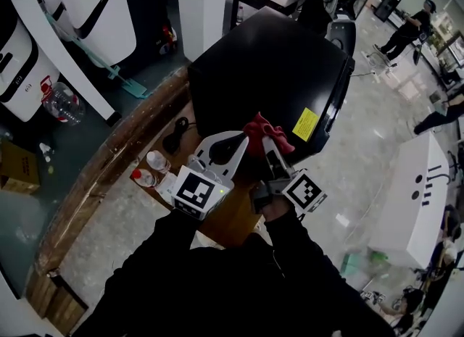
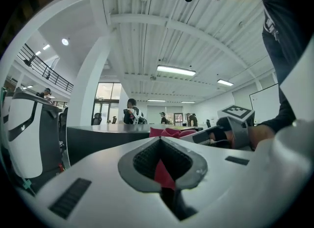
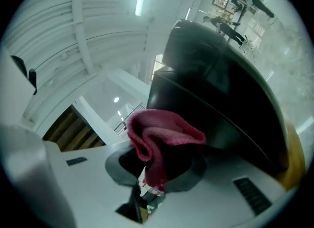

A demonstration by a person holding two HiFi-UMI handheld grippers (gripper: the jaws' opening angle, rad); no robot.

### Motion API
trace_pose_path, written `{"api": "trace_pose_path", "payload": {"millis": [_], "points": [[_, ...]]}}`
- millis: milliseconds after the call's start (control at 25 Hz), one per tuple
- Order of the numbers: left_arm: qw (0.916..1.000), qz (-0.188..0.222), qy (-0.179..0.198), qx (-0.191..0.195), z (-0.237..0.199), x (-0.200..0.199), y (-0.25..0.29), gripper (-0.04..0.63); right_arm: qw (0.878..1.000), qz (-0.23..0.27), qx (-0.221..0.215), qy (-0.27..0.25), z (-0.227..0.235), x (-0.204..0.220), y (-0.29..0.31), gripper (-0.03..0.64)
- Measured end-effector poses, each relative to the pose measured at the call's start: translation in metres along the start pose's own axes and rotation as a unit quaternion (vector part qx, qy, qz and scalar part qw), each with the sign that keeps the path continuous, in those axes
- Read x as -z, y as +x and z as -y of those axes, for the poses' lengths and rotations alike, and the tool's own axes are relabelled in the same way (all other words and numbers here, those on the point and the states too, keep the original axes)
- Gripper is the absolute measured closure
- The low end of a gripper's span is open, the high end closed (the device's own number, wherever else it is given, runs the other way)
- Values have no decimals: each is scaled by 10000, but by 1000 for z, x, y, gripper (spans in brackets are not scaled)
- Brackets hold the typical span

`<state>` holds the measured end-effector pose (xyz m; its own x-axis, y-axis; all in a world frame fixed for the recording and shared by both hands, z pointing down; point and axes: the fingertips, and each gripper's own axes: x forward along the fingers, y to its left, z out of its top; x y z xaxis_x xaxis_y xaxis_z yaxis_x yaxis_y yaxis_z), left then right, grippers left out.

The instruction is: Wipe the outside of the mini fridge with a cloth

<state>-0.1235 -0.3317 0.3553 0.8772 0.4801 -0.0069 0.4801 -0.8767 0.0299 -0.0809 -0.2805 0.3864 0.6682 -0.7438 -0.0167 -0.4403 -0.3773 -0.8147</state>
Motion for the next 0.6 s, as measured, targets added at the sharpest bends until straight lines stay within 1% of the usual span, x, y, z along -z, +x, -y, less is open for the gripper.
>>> {"api": "trace_pose_path", "payload": {"millis": [200, 320, 440, 480, 560, 600], "points": [[9998, -181, -8, -10, -1, 24, 13, 589, 9985, -87, 56, 536, 20, 6, 2, 528], [9993, -377, 37, -6, -4, 41, 18, 589, 9972, -165, 159, 715, 33, 14, 3, 526], [9985, -550, -49, -25, -7, 62, 21, 589, 9958, -276, 291, 827, 51, 25, 6, 523], [9982, -587, -67, -34, -8, 75, 21, 589, 9943, -333, 426, 920, 60, 31, 5, 523], [9975, -691, -148, -60, -8, 102, 19, 589, 9880, -484, 910, 1149, 84, 46, -3, 525], [9968, -780, -184, -68, -8, 113, 18, 589, 9849, -543, 1073, 1248, 95, 52, -5, 525]]}}
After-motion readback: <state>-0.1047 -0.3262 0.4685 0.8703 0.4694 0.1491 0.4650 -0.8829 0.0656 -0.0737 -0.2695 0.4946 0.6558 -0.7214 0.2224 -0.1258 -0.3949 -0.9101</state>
